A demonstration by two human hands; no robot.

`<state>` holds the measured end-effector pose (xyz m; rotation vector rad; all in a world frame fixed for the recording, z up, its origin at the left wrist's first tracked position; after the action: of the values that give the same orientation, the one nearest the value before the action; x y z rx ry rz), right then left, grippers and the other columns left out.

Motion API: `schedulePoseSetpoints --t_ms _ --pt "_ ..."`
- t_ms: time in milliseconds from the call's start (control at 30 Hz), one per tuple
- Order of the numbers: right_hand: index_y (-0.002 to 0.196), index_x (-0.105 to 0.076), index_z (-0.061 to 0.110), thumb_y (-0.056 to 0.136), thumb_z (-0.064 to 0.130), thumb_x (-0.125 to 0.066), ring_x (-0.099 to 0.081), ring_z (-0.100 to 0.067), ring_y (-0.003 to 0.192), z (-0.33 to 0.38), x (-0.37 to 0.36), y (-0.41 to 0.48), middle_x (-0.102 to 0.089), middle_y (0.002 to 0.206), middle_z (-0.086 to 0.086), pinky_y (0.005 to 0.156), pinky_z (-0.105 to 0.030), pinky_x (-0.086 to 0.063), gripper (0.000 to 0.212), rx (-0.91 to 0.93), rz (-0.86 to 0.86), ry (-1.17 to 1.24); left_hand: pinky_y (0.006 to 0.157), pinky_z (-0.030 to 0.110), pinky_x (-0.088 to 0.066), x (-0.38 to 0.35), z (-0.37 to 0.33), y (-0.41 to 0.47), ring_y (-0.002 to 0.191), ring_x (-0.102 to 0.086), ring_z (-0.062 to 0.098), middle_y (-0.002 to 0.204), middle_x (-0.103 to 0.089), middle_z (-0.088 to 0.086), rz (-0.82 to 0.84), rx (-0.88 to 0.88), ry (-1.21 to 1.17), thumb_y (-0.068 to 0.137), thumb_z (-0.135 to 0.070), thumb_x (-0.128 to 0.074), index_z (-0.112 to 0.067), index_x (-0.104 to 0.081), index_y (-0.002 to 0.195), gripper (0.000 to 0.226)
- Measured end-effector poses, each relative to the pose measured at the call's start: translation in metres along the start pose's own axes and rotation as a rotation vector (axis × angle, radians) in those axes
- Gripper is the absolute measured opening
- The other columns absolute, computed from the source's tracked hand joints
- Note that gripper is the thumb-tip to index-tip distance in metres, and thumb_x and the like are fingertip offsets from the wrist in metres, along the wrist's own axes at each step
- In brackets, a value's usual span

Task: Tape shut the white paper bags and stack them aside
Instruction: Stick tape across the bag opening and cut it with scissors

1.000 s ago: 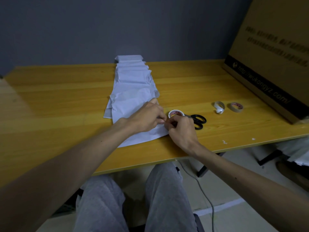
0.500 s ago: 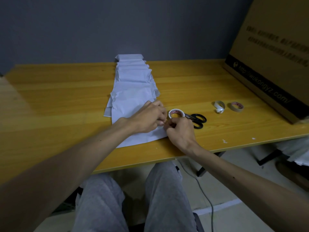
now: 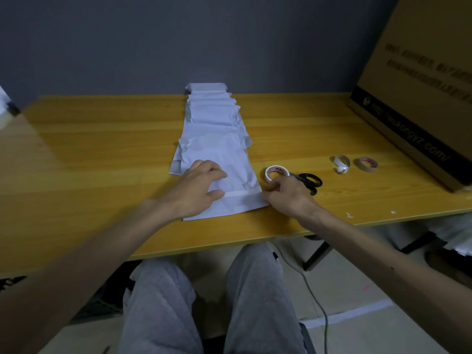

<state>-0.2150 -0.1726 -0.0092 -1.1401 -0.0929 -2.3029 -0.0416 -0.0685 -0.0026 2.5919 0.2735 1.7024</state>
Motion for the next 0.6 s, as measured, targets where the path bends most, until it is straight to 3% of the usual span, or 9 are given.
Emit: schedulePoseSetpoints --t_ms 67,133,300,467,600 --pt "0.095 -0.067 0.002 0.087 0.023 -0.061 -0.060 -0.029 0.091 0.004 0.005 0.000 -0.064 0.100 -0.013 0.079 -0.041 -0.053 0.023 0.072 -0.082 -0.164 0.106 0.021 -0.020 0.006 0.012 -0.014 0.134 -0.027 0.016 0.140 -0.040 -0.001 0.000 0.062 0.000 0.096 -0.025 -0.057 -0.015 -0.048 0.138 0.045" --pt "0.091 -0.066 0.011 0.089 0.024 -0.060 -0.055 -0.024 0.092 0.017 0.005 0.000 -0.055 0.106 -0.007 0.080 -0.035 -0.048 0.015 0.212 -0.133 -0.238 0.101 0.017 -0.021 0.012 0.022 -0.024 0.131 -0.029 0.018 0.134 -0.043 0.001 -0.056 0.120 -0.018 0.095 -0.023 -0.058 -0.015 -0.051 0.135 0.041" --pt "0.091 -0.067 0.014 0.088 0.023 -0.064 -0.051 -0.014 0.082 0.065 -0.026 -0.003 -0.055 0.100 -0.005 0.069 -0.017 -0.030 0.010 0.433 -0.021 -0.143 0.078 0.013 -0.022 0.021 0.041 -0.037 0.113 -0.039 0.023 0.109 -0.056 0.001 -0.216 0.322 -0.085 0.090 -0.021 -0.065 -0.019 -0.066 0.114 0.024" --pt "0.082 -0.061 0.017 0.086 0.027 -0.069 -0.055 -0.014 0.082 0.091 -0.074 0.004 -0.058 0.089 0.000 0.069 -0.020 -0.037 0.013 0.414 0.100 -0.042 0.091 0.022 -0.030 0.010 0.051 -0.047 0.113 -0.040 0.022 0.101 -0.059 -0.007 -0.229 0.385 -0.132 0.083 -0.025 -0.072 -0.027 -0.070 0.101 0.018" --pt "0.078 -0.059 0.016 0.085 0.028 -0.069 -0.055 -0.014 0.080 0.089 -0.087 0.006 -0.058 0.086 0.001 0.068 -0.021 -0.037 0.017 0.402 0.080 -0.056 0.102 0.032 -0.030 0.012 0.060 -0.054 0.116 -0.036 0.022 0.105 -0.056 -0.006 -0.237 0.469 -0.195 0.080 -0.028 -0.074 -0.031 -0.070 0.098 0.019"
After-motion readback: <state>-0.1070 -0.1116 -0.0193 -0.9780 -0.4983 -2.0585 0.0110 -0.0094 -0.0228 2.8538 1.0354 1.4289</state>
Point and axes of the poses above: each hand's wrist, its own y-axis towards the middle knuckle, its own x-axis out of the back of the hand, z = x × y, the point moved 5 cm from there along y, towards the middle knuckle
